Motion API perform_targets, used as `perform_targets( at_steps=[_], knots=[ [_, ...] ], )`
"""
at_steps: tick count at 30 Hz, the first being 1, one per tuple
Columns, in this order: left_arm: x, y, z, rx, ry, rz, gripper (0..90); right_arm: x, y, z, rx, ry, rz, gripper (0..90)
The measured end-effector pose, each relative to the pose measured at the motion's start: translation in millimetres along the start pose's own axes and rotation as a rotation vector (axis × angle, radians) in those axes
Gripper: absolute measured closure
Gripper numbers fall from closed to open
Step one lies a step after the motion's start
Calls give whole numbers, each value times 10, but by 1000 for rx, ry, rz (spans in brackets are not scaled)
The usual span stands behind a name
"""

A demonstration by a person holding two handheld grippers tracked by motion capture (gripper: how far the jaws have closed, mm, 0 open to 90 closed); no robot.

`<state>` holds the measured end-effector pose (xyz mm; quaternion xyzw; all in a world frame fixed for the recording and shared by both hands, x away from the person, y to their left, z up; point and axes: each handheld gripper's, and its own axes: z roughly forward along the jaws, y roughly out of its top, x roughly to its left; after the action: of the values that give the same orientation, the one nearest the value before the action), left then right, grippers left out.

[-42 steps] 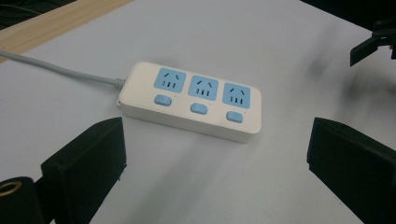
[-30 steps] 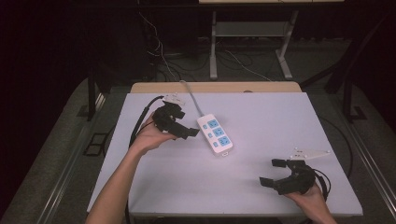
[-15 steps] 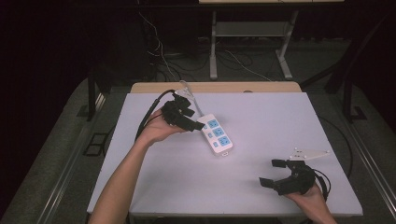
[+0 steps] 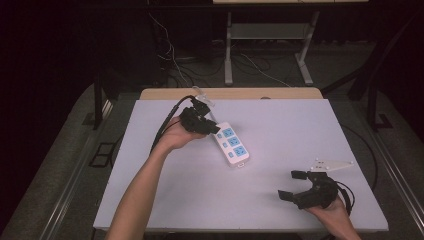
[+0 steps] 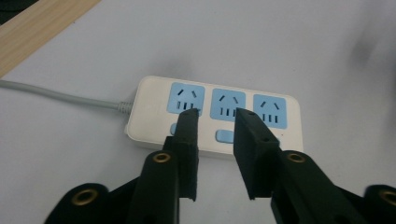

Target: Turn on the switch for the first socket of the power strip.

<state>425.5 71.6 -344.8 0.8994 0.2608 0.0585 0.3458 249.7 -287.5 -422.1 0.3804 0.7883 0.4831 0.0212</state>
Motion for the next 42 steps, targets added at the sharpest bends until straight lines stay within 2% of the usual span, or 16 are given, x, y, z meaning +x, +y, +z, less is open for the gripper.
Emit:
perform_targets(
  at_steps=[5, 8, 24, 35, 42],
  knots=[
    [51, -8, 71, 5, -10, 2, 850, 3, 0, 3, 2, 3, -4, 2],
    [88, -14, 103, -5, -6, -5, 887, 2, 1, 4, 2, 5, -2, 2],
    [222, -47, 328, -26, 9, -52, 890, 5, -1, 3, 5, 10, -7, 2],
    [297, -85, 455, -45, -2, -104, 891, 1, -3, -16, 1, 12, -10, 2],
    [330, -119, 528, -40, -13, -117, 891, 1, -5, -23, 2, 12, -11, 2]
  ],
)
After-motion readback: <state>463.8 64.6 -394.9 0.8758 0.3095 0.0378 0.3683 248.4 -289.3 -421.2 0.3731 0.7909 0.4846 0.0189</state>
